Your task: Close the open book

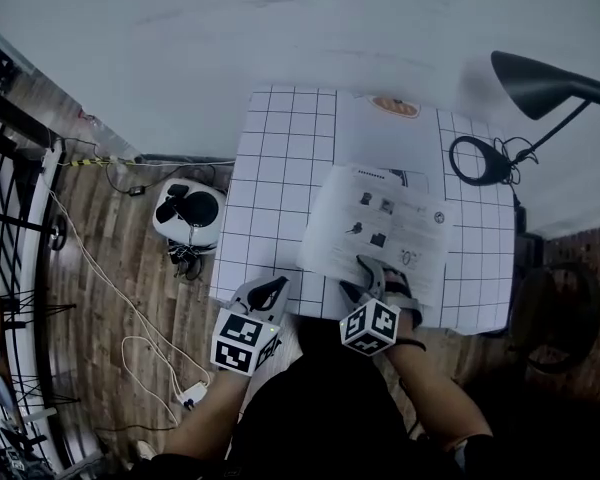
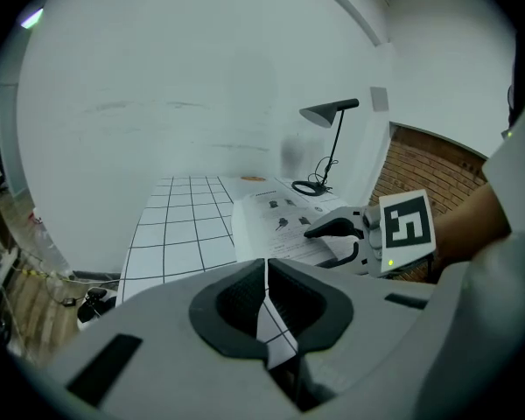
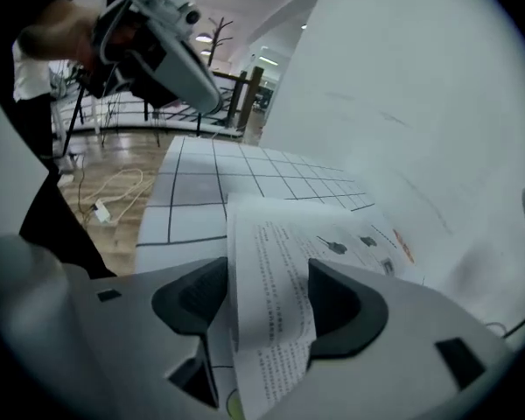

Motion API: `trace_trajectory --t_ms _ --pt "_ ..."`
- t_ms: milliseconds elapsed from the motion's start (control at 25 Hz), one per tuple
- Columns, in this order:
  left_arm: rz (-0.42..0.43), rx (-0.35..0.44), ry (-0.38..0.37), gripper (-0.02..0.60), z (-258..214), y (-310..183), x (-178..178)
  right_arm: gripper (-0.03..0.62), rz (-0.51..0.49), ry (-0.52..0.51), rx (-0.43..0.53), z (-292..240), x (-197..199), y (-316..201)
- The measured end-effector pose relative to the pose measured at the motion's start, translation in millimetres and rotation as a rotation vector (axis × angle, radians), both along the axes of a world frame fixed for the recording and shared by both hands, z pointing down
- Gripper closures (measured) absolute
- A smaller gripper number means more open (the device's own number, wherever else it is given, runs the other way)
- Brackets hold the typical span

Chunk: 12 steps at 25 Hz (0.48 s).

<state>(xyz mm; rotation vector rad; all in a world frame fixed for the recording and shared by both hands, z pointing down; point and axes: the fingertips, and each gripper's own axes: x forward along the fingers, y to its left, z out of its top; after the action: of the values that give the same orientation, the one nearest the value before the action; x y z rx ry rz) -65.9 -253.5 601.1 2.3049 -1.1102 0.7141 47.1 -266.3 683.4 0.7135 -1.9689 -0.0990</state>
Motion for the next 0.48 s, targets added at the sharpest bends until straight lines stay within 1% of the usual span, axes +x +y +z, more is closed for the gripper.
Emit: trace_trajectory --t_ms 80,120,200,400,480 --pt "-0.005 0.001 0.006 0.565 -0.8 -0.8 -0.6 0.332 -0.051 0.082 0.029 7.4 0.5 0.8" --pt "-0.007 0.002 0.008 0.565 -1.4 -0.7 -0.7 0.332 -0.067 0.108 0.043 9.6 0.8 0.9" --pt "-0.010 0.002 0.010 0.565 -2.0 0.0 -1.4 0.333 -0.082 0.124 0.064 11.3 1.0 0.2" --pt "-0.019 -0.007 0.023 0.565 0.3 2.0 -2.9 0.330 -0.051 0.053 0.077 3.0 2.6 -0.4" --pt "-0.021 -0.008 0.027 0.565 0.9 2.2 -2.9 0.353 -0.047 0.034 0.066 -0.6 3.3 1.4"
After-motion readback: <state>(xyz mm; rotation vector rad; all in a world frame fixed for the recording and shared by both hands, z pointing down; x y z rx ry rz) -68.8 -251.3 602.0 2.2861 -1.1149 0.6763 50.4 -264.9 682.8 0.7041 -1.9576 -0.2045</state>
